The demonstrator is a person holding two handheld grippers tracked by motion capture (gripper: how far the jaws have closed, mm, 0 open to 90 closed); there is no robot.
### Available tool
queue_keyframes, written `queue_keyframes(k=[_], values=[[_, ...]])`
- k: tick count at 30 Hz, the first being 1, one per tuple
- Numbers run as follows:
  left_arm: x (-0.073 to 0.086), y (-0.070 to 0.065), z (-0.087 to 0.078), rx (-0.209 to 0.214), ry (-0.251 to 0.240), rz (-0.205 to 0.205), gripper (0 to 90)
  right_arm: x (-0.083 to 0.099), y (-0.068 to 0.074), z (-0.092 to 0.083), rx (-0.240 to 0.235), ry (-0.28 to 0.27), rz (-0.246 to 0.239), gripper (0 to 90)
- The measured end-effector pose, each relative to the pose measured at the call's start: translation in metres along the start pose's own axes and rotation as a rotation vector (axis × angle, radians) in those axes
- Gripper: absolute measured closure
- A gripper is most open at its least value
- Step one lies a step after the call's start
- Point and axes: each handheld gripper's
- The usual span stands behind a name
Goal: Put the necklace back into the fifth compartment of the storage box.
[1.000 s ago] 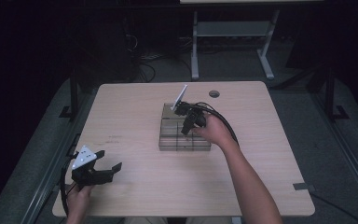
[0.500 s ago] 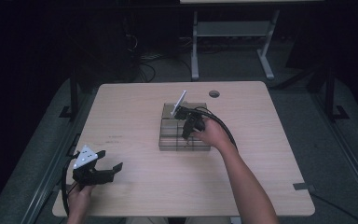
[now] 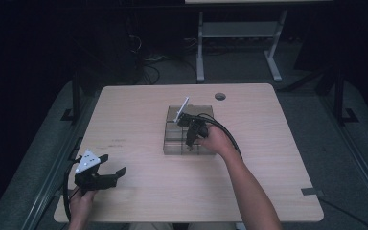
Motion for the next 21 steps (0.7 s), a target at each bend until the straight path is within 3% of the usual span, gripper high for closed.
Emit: queue_keyframes(k=[5, 10, 21], values=[[0.0, 0.0, -0.001, -0.002, 0.001, -0.003, 14.1, -0.001, 0.001, 0.001, -0.001, -0.002, 0.001, 86.5], [0.0, -0.001, 0.0, -0.004, -0.001, 0.003, 14.1, 0.0, 0.002, -0.002, 0.012, -0.016, 0.0, 80.2], [0.002, -0.002, -0.002, -0.006, 0.004, 0.002, 14.1, 0.02, 0.002, -0.021, 0.028, -0.061, 0.01, 70.0]])
Point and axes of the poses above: each handheld gripper's, and its own axes: z roughly forward along the jaws, x roughly out of its underside, y roughly to its left, and after that the axes turned 6 degrees about y, right-handed
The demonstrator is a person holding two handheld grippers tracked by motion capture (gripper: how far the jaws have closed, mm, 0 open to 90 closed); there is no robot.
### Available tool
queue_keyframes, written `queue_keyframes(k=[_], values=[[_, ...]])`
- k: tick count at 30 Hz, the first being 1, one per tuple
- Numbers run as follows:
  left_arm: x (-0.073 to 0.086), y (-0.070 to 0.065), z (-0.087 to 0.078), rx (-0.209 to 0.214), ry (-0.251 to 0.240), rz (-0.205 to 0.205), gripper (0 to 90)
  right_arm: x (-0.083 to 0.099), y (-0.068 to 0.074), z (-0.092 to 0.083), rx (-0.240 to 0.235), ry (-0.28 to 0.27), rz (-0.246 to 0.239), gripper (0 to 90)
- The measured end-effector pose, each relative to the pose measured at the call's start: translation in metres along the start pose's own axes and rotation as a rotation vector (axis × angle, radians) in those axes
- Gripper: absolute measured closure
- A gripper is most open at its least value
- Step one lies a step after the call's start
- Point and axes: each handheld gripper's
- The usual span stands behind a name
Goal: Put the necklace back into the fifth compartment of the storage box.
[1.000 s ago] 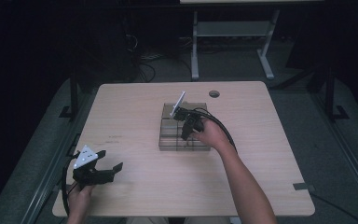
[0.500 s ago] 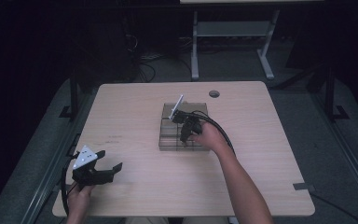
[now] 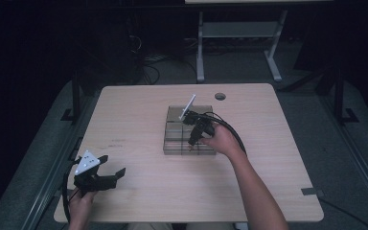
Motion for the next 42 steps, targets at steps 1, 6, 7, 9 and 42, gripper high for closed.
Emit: queue_keyframes(k=[1, 6, 7, 9, 42], values=[[0.0, 0.0, 0.0, -0.002, -0.002, -0.001, 14.1, 0.002, 0.0, -0.002, 0.004, -0.003, 0.001, 69.1], [0.0, 0.0, 0.0, -0.003, 0.006, 0.005, 14.1, 0.011, -0.003, -0.015, 0.018, -0.023, 0.012, 66.1], [0.0, -0.001, 0.0, -0.003, -0.001, 0.0, 14.1, 0.013, -0.003, -0.017, 0.02, -0.028, 0.018, 65.5], [0.0, -0.001, 0.0, -0.003, 0.005, 0.006, 14.1, 0.016, -0.004, -0.02, 0.02, -0.035, 0.022, 64.0], [0.0, 0.001, 0.001, -0.001, 0.019, -0.014, 14.1, 0.066, -0.006, -0.054, 0.052, -0.085, 0.044, 48.7]])
Point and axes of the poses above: each handheld gripper's, and its own axes: z roughly forward along the jaws, x roughly out of its underside, y roughly to its left, and after that the axes turned 6 degrees about y, right-handed
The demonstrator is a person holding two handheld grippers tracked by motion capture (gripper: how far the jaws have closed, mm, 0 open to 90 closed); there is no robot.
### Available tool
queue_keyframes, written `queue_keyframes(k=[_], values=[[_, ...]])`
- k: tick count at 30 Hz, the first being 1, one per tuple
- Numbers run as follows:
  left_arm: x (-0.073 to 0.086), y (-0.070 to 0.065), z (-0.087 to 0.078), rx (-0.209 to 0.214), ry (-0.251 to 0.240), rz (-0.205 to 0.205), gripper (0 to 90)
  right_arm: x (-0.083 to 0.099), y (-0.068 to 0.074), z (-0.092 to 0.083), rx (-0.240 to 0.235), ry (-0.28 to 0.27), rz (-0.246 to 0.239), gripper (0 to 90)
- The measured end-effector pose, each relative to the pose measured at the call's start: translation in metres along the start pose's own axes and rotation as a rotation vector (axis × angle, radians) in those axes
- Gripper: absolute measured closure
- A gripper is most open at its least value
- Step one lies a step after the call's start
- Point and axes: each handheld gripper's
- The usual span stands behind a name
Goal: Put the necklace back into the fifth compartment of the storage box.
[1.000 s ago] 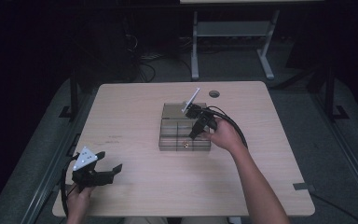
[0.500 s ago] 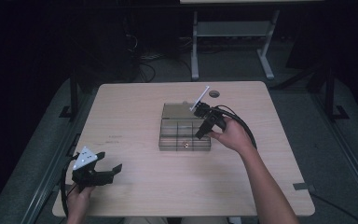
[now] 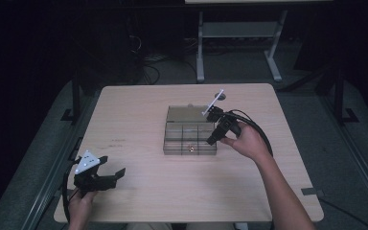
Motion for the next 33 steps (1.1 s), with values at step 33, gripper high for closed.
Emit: queue_keyframes(k=[33], values=[[0.001, 0.0, 0.0, -0.001, 0.006, -0.008, 14.1, 0.085, -0.012, -0.011, -0.012, -0.049, 0.11, 38.6]])
Point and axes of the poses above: each handheld gripper's, and its own axes: z roughly forward along the jaws, x roughly out of its underside, y roughly to its left, and after that the axes turned 6 degrees about y, right-handed
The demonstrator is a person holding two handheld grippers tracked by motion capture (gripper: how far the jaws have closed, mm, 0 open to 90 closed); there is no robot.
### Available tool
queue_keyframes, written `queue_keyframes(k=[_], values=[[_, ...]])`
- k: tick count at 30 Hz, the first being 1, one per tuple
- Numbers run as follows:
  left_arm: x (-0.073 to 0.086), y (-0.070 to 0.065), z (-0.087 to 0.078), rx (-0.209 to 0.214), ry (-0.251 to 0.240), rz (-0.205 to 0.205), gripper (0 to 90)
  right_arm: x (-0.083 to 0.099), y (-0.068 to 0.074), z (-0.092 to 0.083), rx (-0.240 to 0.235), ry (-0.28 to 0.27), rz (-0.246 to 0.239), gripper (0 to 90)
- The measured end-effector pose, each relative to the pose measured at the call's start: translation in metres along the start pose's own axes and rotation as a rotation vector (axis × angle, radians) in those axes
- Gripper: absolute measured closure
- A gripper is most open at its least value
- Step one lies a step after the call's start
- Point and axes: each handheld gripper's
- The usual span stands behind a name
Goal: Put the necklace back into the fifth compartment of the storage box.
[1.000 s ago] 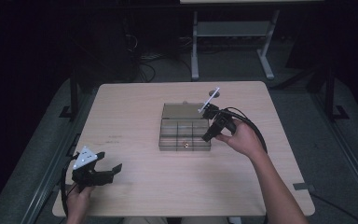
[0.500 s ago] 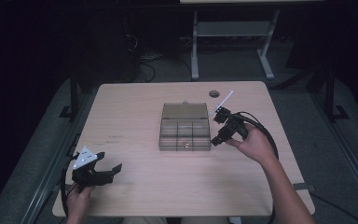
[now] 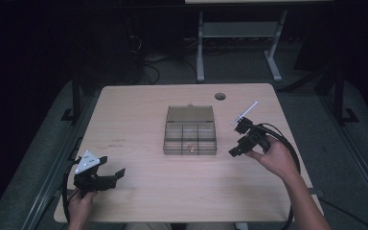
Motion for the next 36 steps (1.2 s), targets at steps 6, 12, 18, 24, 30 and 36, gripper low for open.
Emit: queue_keyframes(k=[6, 12, 18, 24, 30, 36], values=[[0.0, 0.0, 0.0, 0.0, -0.004, -0.002, 14.1, 0.014, -0.002, -0.001, 0.0, -0.011, 0.016, 37.5], [0.001, 0.0, -0.001, 0.0, -0.003, -0.007, 14.1, 0.028, -0.005, 0.0, -0.001, -0.017, 0.033, 37.2], [0.001, 0.0, 0.0, 0.0, 0.001, -0.007, 14.1, 0.043, -0.007, 0.002, -0.004, -0.021, 0.055, 36.9], [0.001, 0.0, 0.0, 0.0, 0.002, -0.006, 14.1, 0.057, -0.01, 0.004, -0.002, -0.021, 0.075, 36.4], [0.001, -0.002, 0.0, 0.002, 0.009, 0.0, 14.1, 0.071, -0.011, 0.007, -0.003, -0.025, 0.091, 36.4], [0.001, -0.002, 0.001, 0.0, 0.011, 0.0, 14.1, 0.085, -0.013, 0.008, -0.009, -0.027, 0.115, 36.3]])
Point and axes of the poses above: each handheld gripper's, and its own axes: z roughly forward along the jaws, x roughly out of its underside, y roughly to its left, and after that the axes turned 6 degrees about y, right-handed
